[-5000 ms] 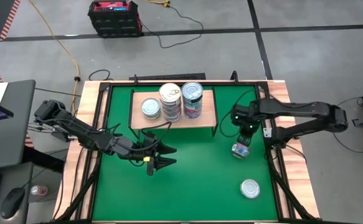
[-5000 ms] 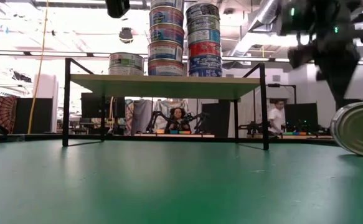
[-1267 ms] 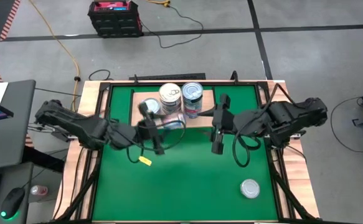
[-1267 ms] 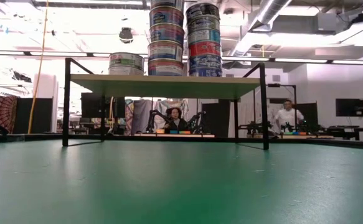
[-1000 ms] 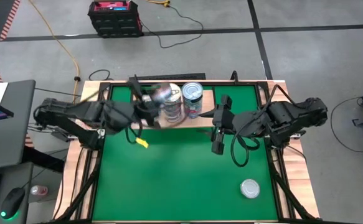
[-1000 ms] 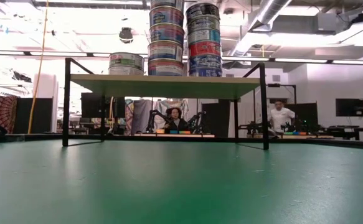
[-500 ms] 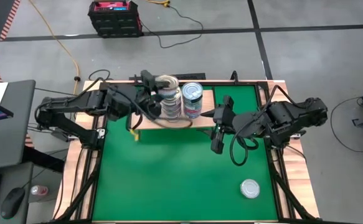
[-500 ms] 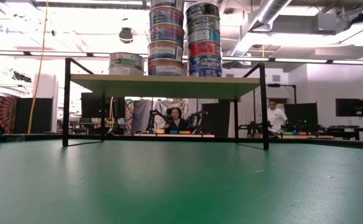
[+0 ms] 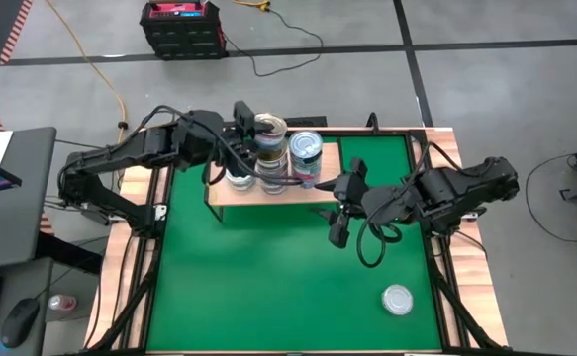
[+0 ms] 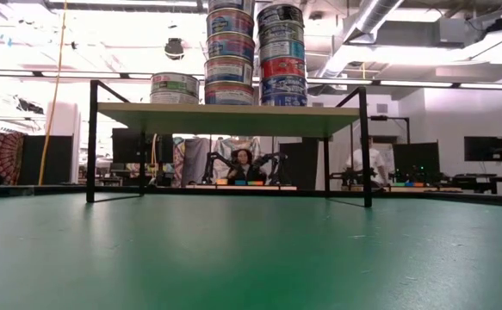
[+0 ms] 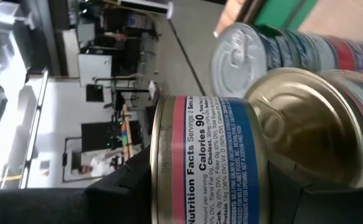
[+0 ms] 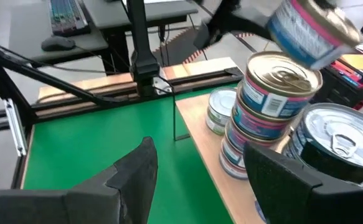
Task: Stack canned seafood by type on shelf
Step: Stack the pink tuna can on top of the pink tuna cans
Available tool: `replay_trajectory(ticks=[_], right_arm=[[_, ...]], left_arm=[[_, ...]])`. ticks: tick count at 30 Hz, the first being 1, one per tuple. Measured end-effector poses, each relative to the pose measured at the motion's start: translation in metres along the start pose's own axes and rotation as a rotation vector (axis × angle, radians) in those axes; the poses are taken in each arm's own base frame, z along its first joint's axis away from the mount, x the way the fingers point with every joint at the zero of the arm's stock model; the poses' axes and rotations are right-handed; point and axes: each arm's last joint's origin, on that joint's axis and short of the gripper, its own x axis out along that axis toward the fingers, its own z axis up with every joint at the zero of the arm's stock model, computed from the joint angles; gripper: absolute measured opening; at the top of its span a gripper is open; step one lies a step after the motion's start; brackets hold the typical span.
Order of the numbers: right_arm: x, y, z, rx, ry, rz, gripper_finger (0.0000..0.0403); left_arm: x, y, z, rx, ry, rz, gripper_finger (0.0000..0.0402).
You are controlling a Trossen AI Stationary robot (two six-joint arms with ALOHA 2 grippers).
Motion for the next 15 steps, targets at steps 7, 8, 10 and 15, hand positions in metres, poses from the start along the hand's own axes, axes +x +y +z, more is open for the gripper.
replay_trajectory(ticks=[7,8,10,15], right_arm=[[0.0021,0.0013,-0.0010,0.005,-0.007,0.003,0.0265],[0.0019,0.0012,-0.0009,0.006,-0.008,0.003,0.0265],[0.0019,0.0012,-0.0008,0.006,-0.008,0.003,0.0265],[0.0019,0.0012,-0.0008,0.006,-0.008,0.003,0.0265]], left_arm=[[0.0012,-0.0046,-0.0026,0.035,-0.020,-0.057,0.0191],[0.0014,-0.0045,-0.0028,0.032,-0.022,-0.057,0.0191],[0.0014,-0.0046,-0.0026,0.033,-0.034,-0.061,0.0191],[0.0013,-0.0046,-0.0011,0.040,-0.074,-0.067,0.0191]])
